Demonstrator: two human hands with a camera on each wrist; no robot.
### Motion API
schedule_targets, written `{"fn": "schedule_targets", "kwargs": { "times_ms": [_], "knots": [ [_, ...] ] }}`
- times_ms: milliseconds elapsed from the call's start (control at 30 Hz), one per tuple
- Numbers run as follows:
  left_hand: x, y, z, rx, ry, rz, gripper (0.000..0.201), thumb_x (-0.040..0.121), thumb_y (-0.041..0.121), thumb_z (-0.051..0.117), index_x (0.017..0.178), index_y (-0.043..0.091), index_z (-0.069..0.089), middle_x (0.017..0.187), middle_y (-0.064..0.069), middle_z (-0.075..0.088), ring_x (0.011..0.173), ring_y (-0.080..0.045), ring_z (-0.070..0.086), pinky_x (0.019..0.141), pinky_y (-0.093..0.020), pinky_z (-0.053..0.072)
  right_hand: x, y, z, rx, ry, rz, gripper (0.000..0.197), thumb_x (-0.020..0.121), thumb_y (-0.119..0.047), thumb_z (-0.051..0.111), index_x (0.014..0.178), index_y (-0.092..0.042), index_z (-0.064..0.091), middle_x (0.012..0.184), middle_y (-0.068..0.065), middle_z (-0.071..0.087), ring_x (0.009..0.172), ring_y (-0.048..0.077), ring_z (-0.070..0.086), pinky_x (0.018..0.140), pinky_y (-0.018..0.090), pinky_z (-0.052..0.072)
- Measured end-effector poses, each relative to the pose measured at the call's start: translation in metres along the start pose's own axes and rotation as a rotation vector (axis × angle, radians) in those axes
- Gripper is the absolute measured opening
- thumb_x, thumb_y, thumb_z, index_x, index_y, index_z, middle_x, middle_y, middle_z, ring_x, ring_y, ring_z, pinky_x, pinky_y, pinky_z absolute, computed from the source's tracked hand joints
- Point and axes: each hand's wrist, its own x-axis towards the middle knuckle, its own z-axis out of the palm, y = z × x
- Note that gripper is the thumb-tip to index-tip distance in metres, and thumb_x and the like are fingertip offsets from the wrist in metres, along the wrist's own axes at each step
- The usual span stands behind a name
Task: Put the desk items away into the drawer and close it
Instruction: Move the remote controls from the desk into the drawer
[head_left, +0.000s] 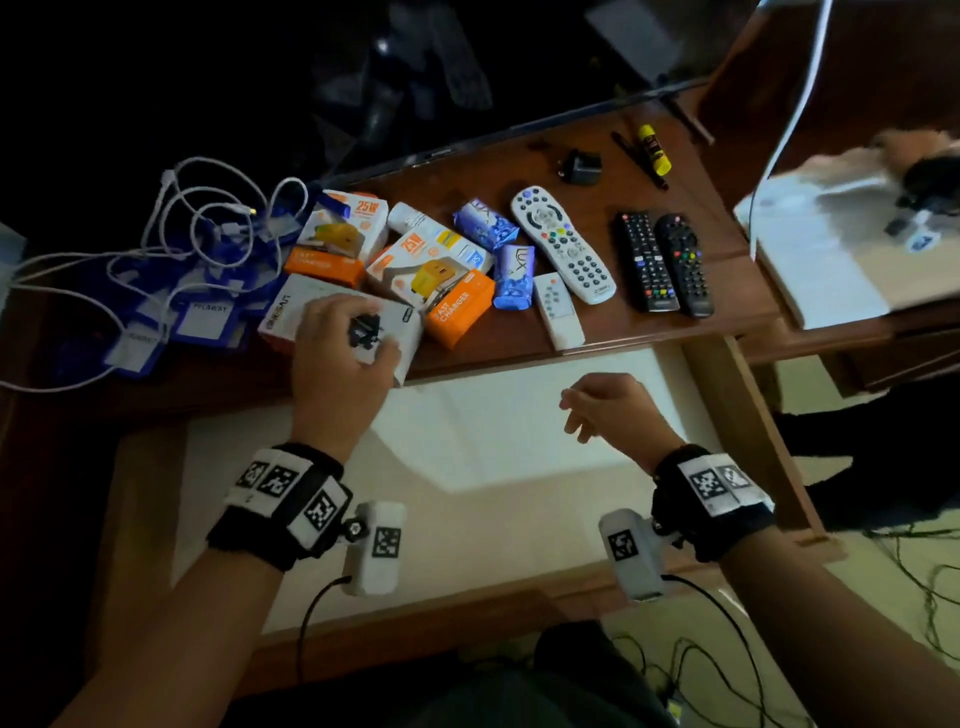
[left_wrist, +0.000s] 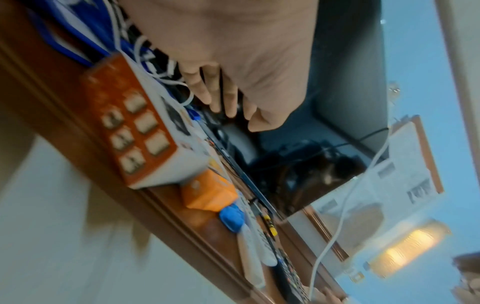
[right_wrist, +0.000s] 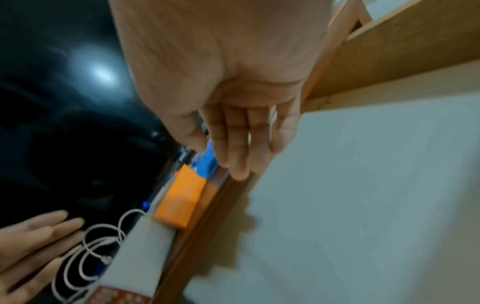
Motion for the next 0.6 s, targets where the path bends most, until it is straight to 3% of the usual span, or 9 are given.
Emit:
{"fn": "schedule_targets", "kwargs": {
  "times_ms": [67,133,200,300,400,500,600],
  "knots": [
    [0.005,0.035,0.03,-0.034,-0.039,0.073,0.03,0.081,0.023,0.06,0.109,0.013,0.059,0.112,-0.004,0.056,0.106,-0.019,0.052,0.09,-0.037,0.046,0.016,0.003,-0.031,0.051,0.091,-0.077,0.021,0.087,-0.011,0.06,0.068,-0.007,0.066,0.055,0.007,0.065,0.049,0.022,0.055,0.051,0.029,0.044],
    [0.008,0.066,0.066,-0.057,-0.058,0.113,0.027,0.079,0.024,0.059,0.105,0.015,0.061,0.105,0.001,0.059,0.101,-0.017,0.055,0.088,-0.031,0.045,0.034,0.008,-0.062,0.03,0.191,-0.179,0.02,0.085,-0.01,0.062,0.066,-0.011,0.065,0.055,0.005,0.063,0.052,0.02,0.055,0.054,0.031,0.043],
    [0.011,0.095,0.108,-0.106,-0.08,0.135,0.023,0.076,0.019,0.06,0.1,0.016,0.063,0.099,0.005,0.062,0.094,-0.013,0.057,0.087,-0.026,0.044,0.052,0.017,-0.094,-0.067,0.295,-0.248,0.014,0.084,-0.01,0.065,0.071,-0.008,0.069,0.065,0.009,0.066,0.061,0.02,0.056,0.059,0.026,0.038],
    [0.014,0.126,0.17,-0.108,-0.167,0.123,0.022,0.075,0.014,0.06,0.097,0.017,0.063,0.097,0.002,0.063,0.092,-0.011,0.058,0.087,-0.026,0.045,0.072,0.036,-0.126,-0.21,0.434,-0.32,0.006,0.08,-0.008,0.067,0.075,-0.006,0.07,0.083,0.011,0.065,0.082,0.029,0.054,0.068,0.024,0.028],
    [0.019,0.146,0.219,-0.047,-0.26,0.079,0.027,0.078,0.013,0.062,0.104,0.016,0.062,0.105,0.0,0.058,0.102,-0.017,0.056,0.092,-0.032,0.045,0.088,0.056,-0.139,-0.311,0.525,-0.363,0.011,0.072,-0.009,0.064,0.082,-0.009,0.068,0.094,0.012,0.058,0.088,0.035,0.049,0.077,0.027,0.032],
    [0.025,0.164,0.255,0.071,-0.332,0.058,0.036,0.081,0.021,0.06,0.117,0.018,0.059,0.122,-0.001,0.05,0.116,-0.019,0.048,0.098,-0.035,0.042,0.102,0.063,-0.15,-0.352,0.475,-0.315,0.035,0.073,-0.009,0.066,0.107,-0.014,0.066,0.121,0.012,0.052,0.104,0.034,0.044,0.09,0.042,0.042],
    [0.027,0.172,0.28,0.212,-0.387,0.014,0.045,0.084,0.023,0.057,0.129,0.023,0.053,0.143,-0.003,0.037,0.131,-0.024,0.035,0.108,-0.036,0.034,0.111,0.067,-0.153,-0.394,0.399,-0.354,0.047,0.079,-0.016,0.065,0.124,-0.028,0.061,0.145,0.003,0.04,0.119,0.031,0.039,0.098,0.043,0.037]
  ]
}}
